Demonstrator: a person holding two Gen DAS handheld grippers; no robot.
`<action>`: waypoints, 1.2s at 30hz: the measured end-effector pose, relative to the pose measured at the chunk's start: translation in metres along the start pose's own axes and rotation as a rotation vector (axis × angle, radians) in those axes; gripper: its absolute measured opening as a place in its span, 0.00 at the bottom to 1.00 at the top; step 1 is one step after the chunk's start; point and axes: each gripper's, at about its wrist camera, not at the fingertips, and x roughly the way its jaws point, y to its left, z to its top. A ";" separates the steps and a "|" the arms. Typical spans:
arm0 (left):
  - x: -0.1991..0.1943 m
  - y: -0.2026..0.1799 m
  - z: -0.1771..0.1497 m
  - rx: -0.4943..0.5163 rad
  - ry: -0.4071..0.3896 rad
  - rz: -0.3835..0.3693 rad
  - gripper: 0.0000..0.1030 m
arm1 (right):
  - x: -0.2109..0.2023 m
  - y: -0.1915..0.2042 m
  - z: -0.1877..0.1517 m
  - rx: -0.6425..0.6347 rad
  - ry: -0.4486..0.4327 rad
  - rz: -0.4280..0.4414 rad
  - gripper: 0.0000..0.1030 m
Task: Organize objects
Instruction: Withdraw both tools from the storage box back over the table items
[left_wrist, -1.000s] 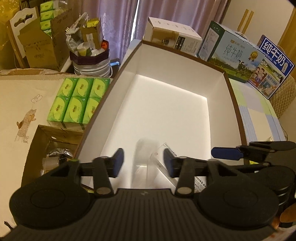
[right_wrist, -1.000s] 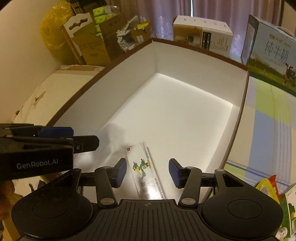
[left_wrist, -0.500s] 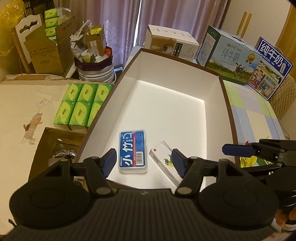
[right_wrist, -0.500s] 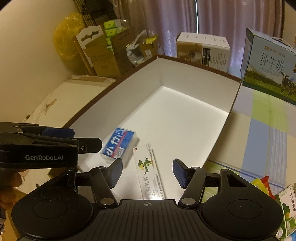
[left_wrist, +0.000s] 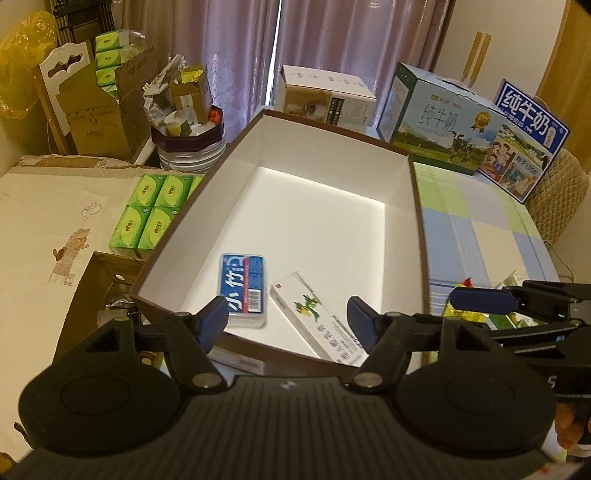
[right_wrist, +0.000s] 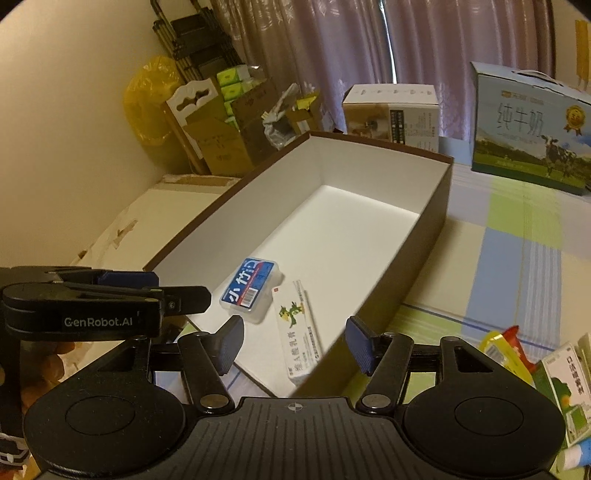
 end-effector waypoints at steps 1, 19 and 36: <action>-0.002 -0.003 -0.001 -0.001 -0.001 0.001 0.66 | -0.003 -0.002 -0.001 0.002 -0.003 0.004 0.57; -0.027 -0.074 -0.036 -0.008 0.016 0.002 0.66 | -0.066 -0.070 -0.037 0.064 0.012 0.076 0.57; -0.008 -0.173 -0.057 0.093 0.082 -0.129 0.67 | -0.121 -0.157 -0.095 0.174 0.066 -0.026 0.57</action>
